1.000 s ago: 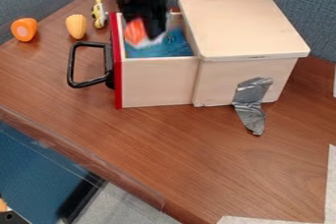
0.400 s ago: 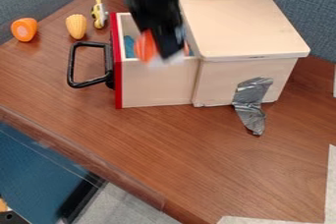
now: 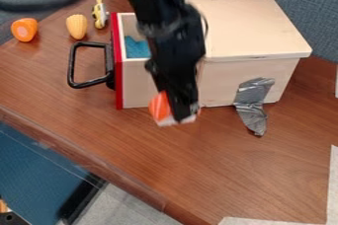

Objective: Take the salmon sushi and put it on the middle bottom side of table

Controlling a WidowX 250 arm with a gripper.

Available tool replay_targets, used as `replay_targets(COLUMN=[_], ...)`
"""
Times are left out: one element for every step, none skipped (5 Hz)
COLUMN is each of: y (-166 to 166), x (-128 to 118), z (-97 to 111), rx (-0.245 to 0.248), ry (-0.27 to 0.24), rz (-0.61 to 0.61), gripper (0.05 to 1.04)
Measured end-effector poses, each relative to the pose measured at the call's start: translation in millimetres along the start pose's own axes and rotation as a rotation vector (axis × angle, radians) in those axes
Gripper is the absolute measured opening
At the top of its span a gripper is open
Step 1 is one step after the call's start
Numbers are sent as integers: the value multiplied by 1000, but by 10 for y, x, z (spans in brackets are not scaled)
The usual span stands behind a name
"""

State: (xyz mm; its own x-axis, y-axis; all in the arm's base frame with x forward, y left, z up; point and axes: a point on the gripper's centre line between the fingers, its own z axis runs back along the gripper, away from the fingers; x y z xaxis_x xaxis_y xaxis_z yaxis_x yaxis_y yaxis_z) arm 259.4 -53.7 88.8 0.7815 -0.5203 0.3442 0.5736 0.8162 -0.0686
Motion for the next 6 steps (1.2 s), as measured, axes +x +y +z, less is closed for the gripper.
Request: replay_targets(y=[49,51,87,111,79,71], x=[-20,-57,-47,-91,-121,-80], z=[-288,-551,-646,-714,-677,-460], rx=[9,8,20,28,20,6], ry=[39,100,106,126,143,112], rz=[41,54,73,79,75,83], gripper=[566,566,566,642,938,1011])
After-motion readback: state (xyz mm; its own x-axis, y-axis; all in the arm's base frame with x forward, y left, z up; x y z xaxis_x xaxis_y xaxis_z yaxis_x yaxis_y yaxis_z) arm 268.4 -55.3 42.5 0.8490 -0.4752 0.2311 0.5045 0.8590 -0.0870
